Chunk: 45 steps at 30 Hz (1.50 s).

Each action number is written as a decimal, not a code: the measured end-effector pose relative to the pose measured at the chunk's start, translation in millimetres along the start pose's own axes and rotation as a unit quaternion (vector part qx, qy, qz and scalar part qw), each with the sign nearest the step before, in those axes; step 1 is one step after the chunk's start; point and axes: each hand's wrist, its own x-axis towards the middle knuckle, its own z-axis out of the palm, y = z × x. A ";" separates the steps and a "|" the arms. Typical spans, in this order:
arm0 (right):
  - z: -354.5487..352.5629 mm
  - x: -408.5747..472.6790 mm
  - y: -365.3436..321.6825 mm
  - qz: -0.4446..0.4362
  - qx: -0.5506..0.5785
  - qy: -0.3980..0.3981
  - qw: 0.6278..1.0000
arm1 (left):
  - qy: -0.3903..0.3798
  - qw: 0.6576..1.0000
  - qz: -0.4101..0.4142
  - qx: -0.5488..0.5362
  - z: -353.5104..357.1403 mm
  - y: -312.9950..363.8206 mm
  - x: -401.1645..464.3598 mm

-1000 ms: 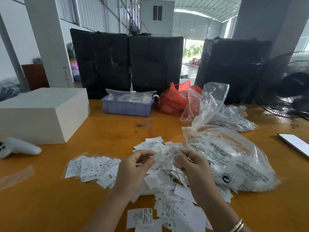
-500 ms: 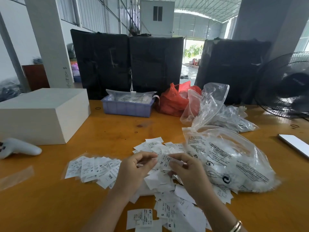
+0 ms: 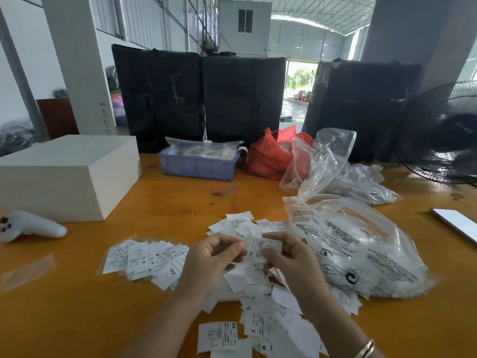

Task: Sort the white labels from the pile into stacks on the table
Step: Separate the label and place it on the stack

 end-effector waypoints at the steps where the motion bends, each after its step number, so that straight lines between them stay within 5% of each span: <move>1: -1.4 1.2 -0.1 0.002 0.034 0.020 0.999 | -0.002 1.000 -0.004 -0.008 -0.2 0.2 -0.1; 21: 4.6 0.8 1.2 0.027 0.119 0.033 0.992 | 0.034 0.998 -0.010 -0.049 2.1 3.7 -0.1; 35: 7.5 -0.5 5.0 0.035 0.063 0.044 0.996 | 0.008 1.000 -0.009 -0.007 5.4 -0.1 0.6; 45: 3.4 -2.0 2.3 0.030 -0.033 -0.052 0.998 | 0.021 1.000 0.000 0.016 4.4 0.6 -0.4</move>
